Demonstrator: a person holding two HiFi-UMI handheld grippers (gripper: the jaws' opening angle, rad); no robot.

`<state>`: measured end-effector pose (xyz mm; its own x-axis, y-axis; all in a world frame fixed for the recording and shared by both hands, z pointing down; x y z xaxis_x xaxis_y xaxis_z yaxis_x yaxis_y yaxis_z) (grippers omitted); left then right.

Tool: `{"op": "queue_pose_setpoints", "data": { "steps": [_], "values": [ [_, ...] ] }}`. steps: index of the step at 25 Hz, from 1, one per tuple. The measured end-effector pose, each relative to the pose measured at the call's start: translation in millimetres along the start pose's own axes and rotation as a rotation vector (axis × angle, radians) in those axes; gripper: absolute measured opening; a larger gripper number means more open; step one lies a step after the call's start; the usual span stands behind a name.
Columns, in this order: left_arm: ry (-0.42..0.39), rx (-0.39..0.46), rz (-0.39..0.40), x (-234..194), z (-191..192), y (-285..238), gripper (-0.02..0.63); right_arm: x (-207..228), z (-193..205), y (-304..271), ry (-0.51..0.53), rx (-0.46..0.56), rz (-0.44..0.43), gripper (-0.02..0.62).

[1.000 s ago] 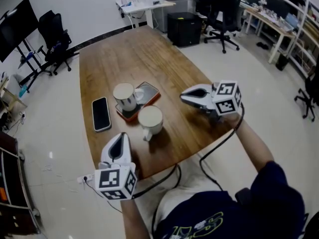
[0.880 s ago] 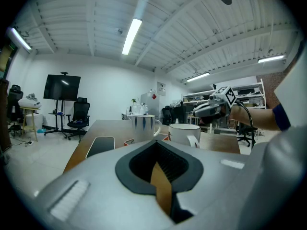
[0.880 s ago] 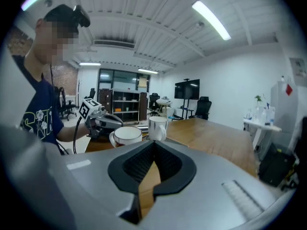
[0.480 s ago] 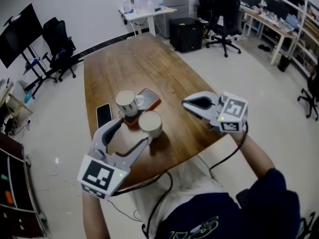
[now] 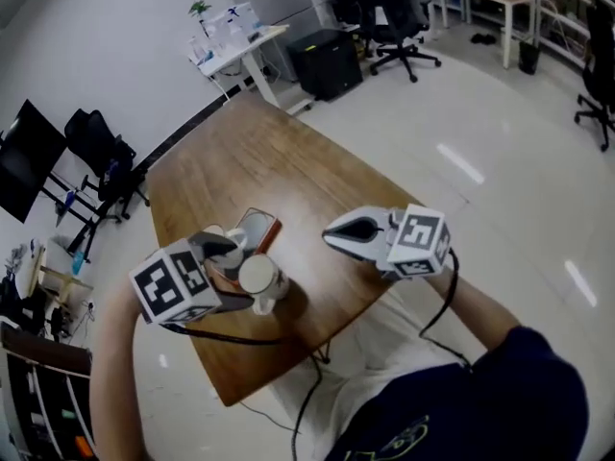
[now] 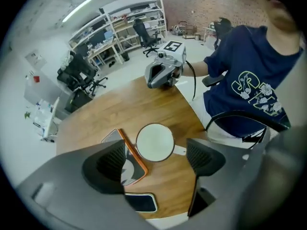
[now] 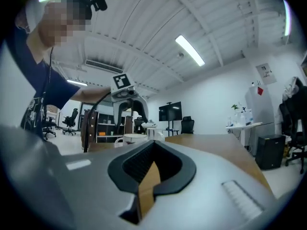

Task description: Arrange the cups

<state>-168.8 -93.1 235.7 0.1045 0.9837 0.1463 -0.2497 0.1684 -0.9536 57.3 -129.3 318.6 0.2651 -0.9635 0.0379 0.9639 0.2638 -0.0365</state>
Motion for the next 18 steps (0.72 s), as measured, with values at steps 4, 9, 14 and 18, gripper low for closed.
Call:
{"op": "queue_pose_setpoints", "data": {
  "steps": [4, 9, 14, 18],
  "values": [
    [0.151, -0.037, 0.126, -12.3, -9.4, -23.8, 0.408, -12.1, 7.7, 4.7, 0.047, -0.063, -0.005, 0.003],
    [0.182, -0.146, 0.171, -9.4, -12.3, -46.0, 0.407, -16.5, 0.9, 14.9, 0.07, -0.025, 0.007, 0.003],
    [0.226, -0.203, 0.215, -12.7, -11.1, -60.6, 0.405, -15.2, 1.9, 13.6, 0.059, -0.038, 0.008, 0.003],
    [0.219, -0.249, 0.266, -15.7, -13.9, -65.9, 0.407, -15.3, 2.8, 12.9, 0.06, -0.031, 0.009, 0.003]
  ]
}}
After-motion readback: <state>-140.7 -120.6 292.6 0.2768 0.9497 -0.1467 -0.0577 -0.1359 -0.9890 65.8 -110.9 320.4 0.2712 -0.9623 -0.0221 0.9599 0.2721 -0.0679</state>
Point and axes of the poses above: the fingertips, and each gripper's own axes: y backward along the fingers, x to its right, z out of its underside, the point moved 8 cm from there along y, backward along the fingers, and after that the axes turned 3 degrees about -y, right-handed, at the moved point
